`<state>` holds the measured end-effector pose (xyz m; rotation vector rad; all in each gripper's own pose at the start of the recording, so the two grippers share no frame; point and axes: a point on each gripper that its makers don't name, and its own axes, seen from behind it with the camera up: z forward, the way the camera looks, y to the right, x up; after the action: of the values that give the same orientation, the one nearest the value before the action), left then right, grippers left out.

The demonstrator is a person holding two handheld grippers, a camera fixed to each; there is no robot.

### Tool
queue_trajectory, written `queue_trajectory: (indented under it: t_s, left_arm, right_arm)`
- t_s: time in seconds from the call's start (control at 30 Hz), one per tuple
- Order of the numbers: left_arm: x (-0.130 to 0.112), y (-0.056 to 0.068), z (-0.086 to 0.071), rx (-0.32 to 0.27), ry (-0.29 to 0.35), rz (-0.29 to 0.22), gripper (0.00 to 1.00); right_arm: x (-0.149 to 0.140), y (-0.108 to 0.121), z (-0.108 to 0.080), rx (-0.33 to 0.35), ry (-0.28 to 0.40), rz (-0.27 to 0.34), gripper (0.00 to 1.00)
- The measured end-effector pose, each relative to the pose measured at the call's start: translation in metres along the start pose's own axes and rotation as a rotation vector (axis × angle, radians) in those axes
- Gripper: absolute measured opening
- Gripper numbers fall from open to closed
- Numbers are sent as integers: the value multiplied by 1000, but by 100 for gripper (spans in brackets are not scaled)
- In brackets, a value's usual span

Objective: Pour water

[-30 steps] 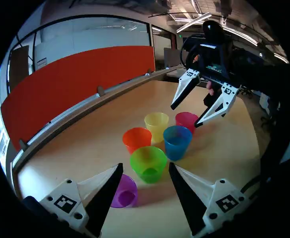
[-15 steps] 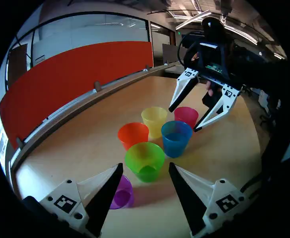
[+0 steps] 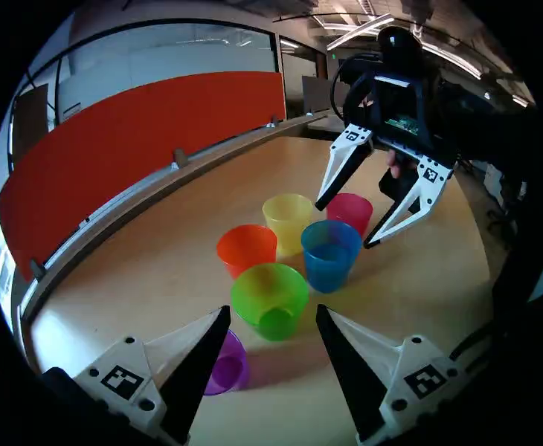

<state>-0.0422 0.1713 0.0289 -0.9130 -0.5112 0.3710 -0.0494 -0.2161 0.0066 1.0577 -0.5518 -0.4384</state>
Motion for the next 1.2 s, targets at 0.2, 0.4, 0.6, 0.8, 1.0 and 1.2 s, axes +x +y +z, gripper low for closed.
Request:
queue_trajectory:
  t_s: [0.2, 0.4, 0.6, 0.8, 1.0, 1.2]
  left_arm:
    - [-2, 0, 6, 2, -19, 3, 85]
    - [-2, -2, 11, 8, -31, 7, 85]
    - [-1, -3, 16, 11, -37, 11, 85]
    - [-2, -4, 19, 6, -41, 13, 85]
    - [-4, -5, 24, 11, -48, 19, 85]
    - [-7, -7, 29, 13, -54, 12, 85]
  right_arm:
    - [-1, 0, 2, 2, 2, 1, 100]
    - [-3, -1, 4, 7, 0, -2, 100]
    - [-5, -1, 6, 6, -3, -11, 100]
    - [-6, 0, 8, 8, -5, -7, 100]
    - [-9, 0, 11, 10, -10, -8, 100]
    - [-11, -2, 14, 11, -15, -12, 100]
